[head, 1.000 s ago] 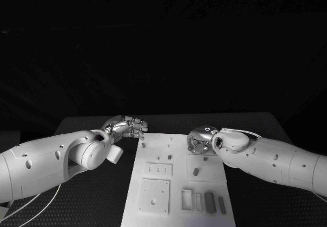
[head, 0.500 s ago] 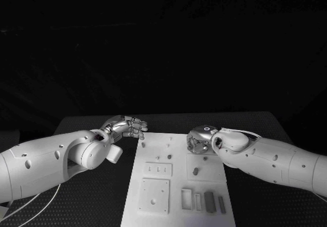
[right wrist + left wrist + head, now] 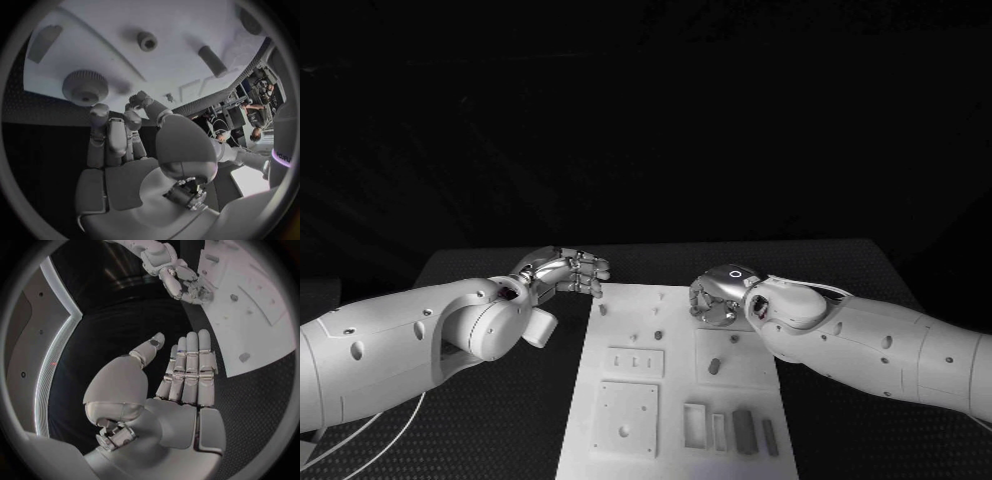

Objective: Assemble the parts on the task board

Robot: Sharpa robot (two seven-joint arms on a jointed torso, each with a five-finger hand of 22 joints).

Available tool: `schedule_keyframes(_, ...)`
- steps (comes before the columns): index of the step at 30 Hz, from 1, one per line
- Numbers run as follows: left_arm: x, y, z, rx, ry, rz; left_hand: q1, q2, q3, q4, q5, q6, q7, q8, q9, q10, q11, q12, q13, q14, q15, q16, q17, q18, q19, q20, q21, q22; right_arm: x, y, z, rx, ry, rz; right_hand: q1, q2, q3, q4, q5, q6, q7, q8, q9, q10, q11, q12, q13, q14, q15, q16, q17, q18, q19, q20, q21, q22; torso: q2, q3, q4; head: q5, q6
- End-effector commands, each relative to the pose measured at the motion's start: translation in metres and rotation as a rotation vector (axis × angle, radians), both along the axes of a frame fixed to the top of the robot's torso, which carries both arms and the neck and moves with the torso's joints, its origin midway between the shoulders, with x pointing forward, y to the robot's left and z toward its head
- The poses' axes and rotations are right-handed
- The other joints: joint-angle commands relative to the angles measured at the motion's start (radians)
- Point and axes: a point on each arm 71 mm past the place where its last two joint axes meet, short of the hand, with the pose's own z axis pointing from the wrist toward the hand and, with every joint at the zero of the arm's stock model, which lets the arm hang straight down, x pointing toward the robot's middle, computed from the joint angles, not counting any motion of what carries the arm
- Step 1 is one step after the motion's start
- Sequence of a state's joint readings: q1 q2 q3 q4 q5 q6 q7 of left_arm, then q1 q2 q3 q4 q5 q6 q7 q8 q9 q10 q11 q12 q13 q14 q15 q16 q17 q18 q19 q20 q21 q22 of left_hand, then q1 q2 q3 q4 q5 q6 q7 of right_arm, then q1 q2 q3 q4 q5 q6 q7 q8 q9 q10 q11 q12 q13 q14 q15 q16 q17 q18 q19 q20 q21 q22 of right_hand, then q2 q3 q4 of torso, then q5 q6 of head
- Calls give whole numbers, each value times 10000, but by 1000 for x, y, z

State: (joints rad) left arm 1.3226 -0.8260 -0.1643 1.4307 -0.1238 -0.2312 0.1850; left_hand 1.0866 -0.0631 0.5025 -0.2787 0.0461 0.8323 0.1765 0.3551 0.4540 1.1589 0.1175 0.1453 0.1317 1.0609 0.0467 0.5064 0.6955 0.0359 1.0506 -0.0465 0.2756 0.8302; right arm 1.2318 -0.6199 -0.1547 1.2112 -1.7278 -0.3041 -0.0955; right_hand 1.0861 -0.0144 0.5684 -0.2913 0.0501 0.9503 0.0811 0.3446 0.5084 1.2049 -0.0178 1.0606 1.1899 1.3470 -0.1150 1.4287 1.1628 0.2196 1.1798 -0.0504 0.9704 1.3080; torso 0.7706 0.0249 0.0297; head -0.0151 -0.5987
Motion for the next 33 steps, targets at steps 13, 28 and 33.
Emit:
schedule_keyframes(13, 2, 0, 4, 5, -151, 127, -74, -55, -3, -7, 42, -52, 87, -79, -12, -48, 107, -128, -17, 11, 10, -118, 71, 185, -42, -44, -50, 30, 9, 29, 19, -216, -1309, -73, 82, -22, 55, -3, -2, 747, 76, 75, 191, 161, -32, 28, 21, 67, -47, 51, 24, 422, 18, -42, 89, 197, 38, 19, 32, -17, 153)
schedule_keyframes(28, 2, -9, 4, -65, -169, -83, -69, -55, 17, -1, 42, -74, 101, -100, -11, -70, 126, -175, -21, 20, 12, -156, 117, 182, -39, -42, -59, 43, 17, 62, 16, -509, -1598, 108, 88, -30, 52, -1, -2, 757, 68, 76, 201, 159, -40, -11, -4, 73, -55, 51, 10, 421, 26, -39, 95, 194, 50, 19, 49, 0, 204)
schedule_keyframes(33, 2, -10, 4, -68, -161, -107, -73, -53, 18, 2, 42, -76, 103, -102, -10, -69, 128, -181, -21, 22, 13, -163, 126, 181, -39, -42, -62, 46, 19, 68, 13, -585, -1593, 110, 91, -29, 52, -1, -2, 757, 68, 75, 202, 159, -41, -19, -9, 78, -57, 54, 15, 422, 28, -38, 96, 193, 42, 20, 29, 29, 202)
